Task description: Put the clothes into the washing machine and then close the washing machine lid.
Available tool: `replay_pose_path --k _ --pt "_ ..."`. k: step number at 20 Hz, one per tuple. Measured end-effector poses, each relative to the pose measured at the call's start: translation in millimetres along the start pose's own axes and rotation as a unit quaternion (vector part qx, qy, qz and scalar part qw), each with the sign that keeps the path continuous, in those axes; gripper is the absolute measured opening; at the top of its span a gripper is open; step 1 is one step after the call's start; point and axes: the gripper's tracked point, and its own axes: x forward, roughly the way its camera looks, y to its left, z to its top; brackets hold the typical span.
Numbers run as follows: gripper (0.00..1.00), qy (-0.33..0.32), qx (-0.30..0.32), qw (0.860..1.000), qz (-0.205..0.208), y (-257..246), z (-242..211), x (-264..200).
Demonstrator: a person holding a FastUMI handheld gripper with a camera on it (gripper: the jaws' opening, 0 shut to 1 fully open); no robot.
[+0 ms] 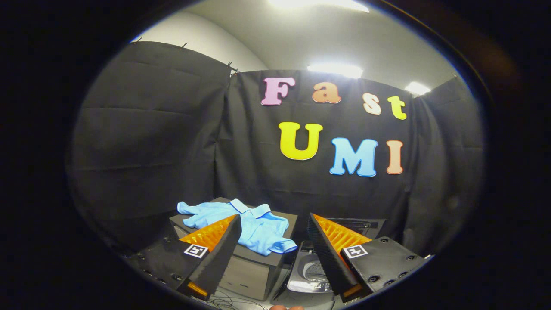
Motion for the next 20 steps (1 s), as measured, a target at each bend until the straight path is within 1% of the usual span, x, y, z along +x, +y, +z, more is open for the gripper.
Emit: replay_pose_path --k 3,7,12,15,20 --pt "0.98 0.02 -0.007 1.0 0.022 14.9 -2.4 21.3" --pt "0.98 0.065 0.022 0.996 0.051 32.4 -16.6 58.8" --pt "0.98 0.118 0.029 0.991 0.057 50.0 -40.0 111.3" --pt "0.98 0.137 0.036 0.988 0.059 65.0 -42.7 139.6" --pt "0.98 0.181 0.051 0.98 0.068 94.9 -55.6 187.8"
